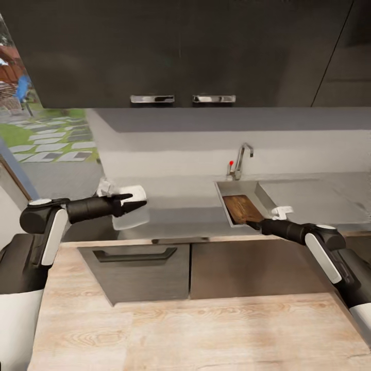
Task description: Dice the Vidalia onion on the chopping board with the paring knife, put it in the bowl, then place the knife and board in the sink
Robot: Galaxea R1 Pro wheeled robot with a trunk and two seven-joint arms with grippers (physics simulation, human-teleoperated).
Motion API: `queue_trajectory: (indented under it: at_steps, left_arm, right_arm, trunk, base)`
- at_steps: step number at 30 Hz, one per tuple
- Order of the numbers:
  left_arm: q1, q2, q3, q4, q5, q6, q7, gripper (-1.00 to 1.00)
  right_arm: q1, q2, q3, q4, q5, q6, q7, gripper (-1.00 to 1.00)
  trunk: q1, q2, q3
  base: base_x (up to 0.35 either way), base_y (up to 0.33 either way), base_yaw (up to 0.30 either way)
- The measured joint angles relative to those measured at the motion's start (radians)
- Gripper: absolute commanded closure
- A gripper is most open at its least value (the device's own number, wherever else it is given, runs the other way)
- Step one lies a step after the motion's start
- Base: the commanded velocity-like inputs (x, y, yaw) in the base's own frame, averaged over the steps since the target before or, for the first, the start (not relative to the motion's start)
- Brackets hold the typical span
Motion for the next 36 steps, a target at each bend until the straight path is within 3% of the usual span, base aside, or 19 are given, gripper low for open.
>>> queue_trajectory:
  at_steps: [1, 2, 4, 9, 13, 15, 16, 17, 18, 19, 20, 21, 24, 26, 29, 32, 34, 35, 36]
  left_arm:
    - [0.003, 0.0, 0.0, 0.002, 0.002, 0.008, 0.023, -1.0]
    - [0.019, 0.001, 0.002, 0.006, 0.001, 0.032, 0.11, -1.0]
    - [0.061, 0.001, 0.003, 0.008, 0.0, 0.075, 0.196, -1.0]
    - [0.179, 0.002, 0.003, 0.031, 0.002, 0.09, 0.233, -1.0]
    - [0.239, 0.002, 0.003, 0.208, -0.003, 0.079, 0.236, -1.0]
    - [0.259, 0.002, 0.003, 0.486, -0.005, -0.024, 0.234, -1.0]
    - [0.264, 0.003, 0.003, 0.626, -0.004, -0.123, 0.234, -1.0]
    - [0.264, 0.004, 0.003, 0.676, -0.002, -0.153, 0.234, -1.0]
    - [0.266, 0.008, 0.002, 0.804, -0.003, -0.258, 0.234, -1.0]
    - [0.266, 0.008, 0.001, 0.863, -0.004, -0.287, 0.234, -1.0]
    - [0.267, 0.005, -0.005, 0.977, -0.004, -0.371, 0.261, -1.0]
    - [0.267, 0.002, -0.008, 1.029, -0.005, -0.391, 0.278, -1.0]
    - [0.267, -0.024, -0.038, 1.221, -0.011, -0.468, 0.446, -1.0]
    - [0.268, -0.036, -0.053, 1.377, -0.01, -0.503, 0.524, -1.0]
    - [0.269, -0.039, -0.056, 1.475, -0.007, -0.551, 0.55, -1.0]
    - [0.319, -0.041, -0.059, 1.517, -0.007, -0.587, 0.571, -1.0]
    - [0.375, -0.045, -0.063, 1.529, -0.008, -0.596, 0.622, -1.0]
    - [0.431, -0.057, -0.06, 1.535, -0.005, -0.601, 0.732, -1.0]
    - [0.505, -0.063, -0.063, 1.536, -0.007, -0.602, 0.753, -1.0]
  right_arm:
    - [0.0, 0.0, 0.0, 0.0, -0.001, 0.001, -0.019, -1.0]
    - [0.002, 0.0, 0.0, 0.003, 0.0, 0.001, -0.083, -1.0]
    - [0.018, 0.0, 0.001, 0.007, -0.002, 0.002, -0.176, -1.0]
    - [0.101, 0.0, 0.003, 0.051, -0.005, 0.002, -0.321, -1.0]
    - [0.139, 0.002, 0.003, 0.186, -0.002, 0.0, -0.367, -1.0]
    - [0.146, 0.008, 0.005, 0.385, -0.001, -0.031, -0.378, -1.0]
    - [0.147, 0.012, 0.006, 0.471, 0.0, -0.077, -0.379, -1.0]
    - [0.147, 0.012, 0.008, 0.499, -0.001, -0.09, -0.379, -1.0]
    - [0.148, 0.015, 0.027, 0.584, 0.0, -0.135, -0.379, -1.0]
    - [0.147, 0.016, 0.036, 0.612, -0.001, -0.145, -0.379, -1.0]
    - [0.148, 0.025, 0.076, 0.707, -0.001, -0.186, -0.38, -1.0]
    - [0.147, 0.028, 0.087, 0.742, -0.001, -0.202, -0.38, -1.0]
    - [0.148, 0.055, 0.126, 0.951, 0.001, -0.327, -0.381, -1.0]
    - [0.148, 0.098, 0.133, 1.121, 0.005, -0.386, -0.386, -1.0]
    - [0.151, 0.129, 0.135, 1.241, 0.008, -0.431, -0.395, -1.0]
    - [0.191, 0.157, 0.137, 1.3, 0.008, -0.483, -0.408, -1.0]
    - [0.244, 0.171, 0.136, 1.318, 0.008, -0.506, -0.422, -1.0]
    - [0.309, 0.208, 0.137, 1.326, 0.008, -0.539, -0.46, -1.0]
    - [0.388, 0.223, 0.136, 1.329, 0.007, -0.553, -0.475, -1.0]
  trunk:
    - [0.0, 0.0, 0.001]
    - [0.0, 0.0, 0.002]
    - [0.0, 0.0, 0.005]
    - [-0.001, 0.0, 0.011]
    - [0.0, 0.0, 0.016]
    - [0.0, 0.0, 0.018]
    - [-0.001, 0.0, 0.019]
    - [0.0, 0.0, 0.021]
    - [-0.001, -0.001, 0.022]
    - [0.0, 0.0, 0.023]
    - [-0.001, -0.001, 0.024]
    - [0.0, 0.0, 0.026]
    - [-0.001, 0.0, 0.03]
    - [-0.001, 0.0, 0.033]
    - [-0.001, 0.0, 0.038]
    - [-0.001, -0.001, 0.043]
    - [-0.001, 0.0, 0.046]
    - [0.0, 0.0, 0.048]
    - [-0.001, 0.0, 0.049]
  base:
    - [-0.293, 0.0, 0.0]
    - [-0.279, 0.0, 0.0]
    - [-0.185, 0.0, 0.0]
    - [-0.03, 0.0, 0.0]
    - [-0.002, 0.0, 0.0]
    - [0.0, 0.0, 0.0]
    - [0.0, 0.0, 0.0]
    - [0.0, 0.0, 0.0]
    - [0.0, 0.0, 0.0]
    - [0.0, 0.0, 0.0]
    - [0.0, 0.0, 0.0]
    - [0.0, 0.0, 0.0]
    - [0.0, 0.0, 0.0]
    - [0.0, 0.0, 0.0]
    - [0.0, 0.0, 0.0]
    - [0.0, 0.0, 0.0]
    - [0.0, 0.0, 0.0]
    - [0.0, 0.0, 0.0]
    - [0.0, 0.0, 0.0]
